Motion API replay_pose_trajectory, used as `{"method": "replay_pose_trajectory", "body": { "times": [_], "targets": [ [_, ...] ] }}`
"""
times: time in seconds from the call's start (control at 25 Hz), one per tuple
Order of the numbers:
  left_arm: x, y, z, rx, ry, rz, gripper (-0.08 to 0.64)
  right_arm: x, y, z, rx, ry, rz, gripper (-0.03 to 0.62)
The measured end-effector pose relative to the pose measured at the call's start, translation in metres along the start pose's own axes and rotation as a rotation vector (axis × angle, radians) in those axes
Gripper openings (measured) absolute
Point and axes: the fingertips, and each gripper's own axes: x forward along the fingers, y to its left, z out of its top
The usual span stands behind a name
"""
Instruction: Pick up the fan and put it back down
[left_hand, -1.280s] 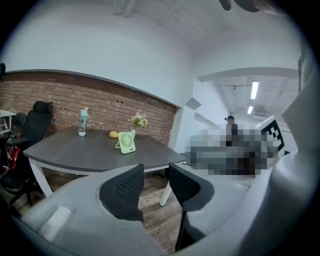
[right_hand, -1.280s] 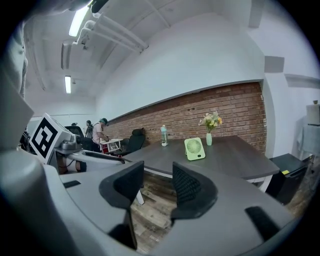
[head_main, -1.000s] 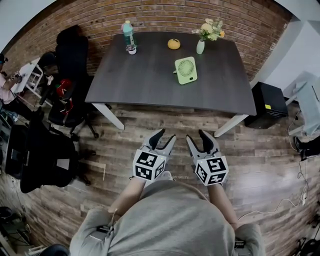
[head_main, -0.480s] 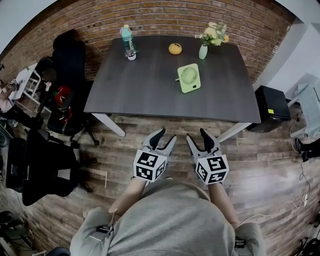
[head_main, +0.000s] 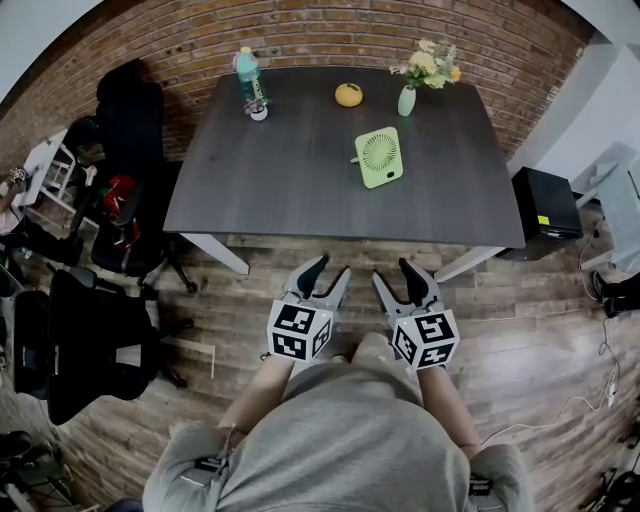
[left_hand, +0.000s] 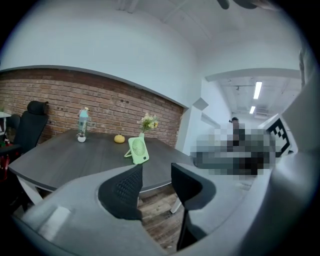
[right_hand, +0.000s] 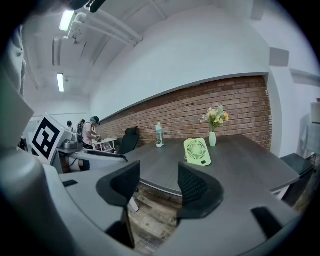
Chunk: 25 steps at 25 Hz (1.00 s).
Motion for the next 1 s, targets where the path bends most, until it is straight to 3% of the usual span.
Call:
{"method": "replay_pose_trajectory", "body": {
  "times": [0.4, 1.0],
  "targets": [
    [0.047, 0.016, 0.002, -0.009, 0.017, 0.011, 0.183, 0.04, -0.035, 0.005, 0.003, 0.007, 0.035, 0.225],
    [0.162, 0.057, 0.037, -0.043, 0.041, 0.065, 0.183, 0.134, -0.13, 0.05, -0.045, 0.034, 0.098, 0.225]
  ]
}}
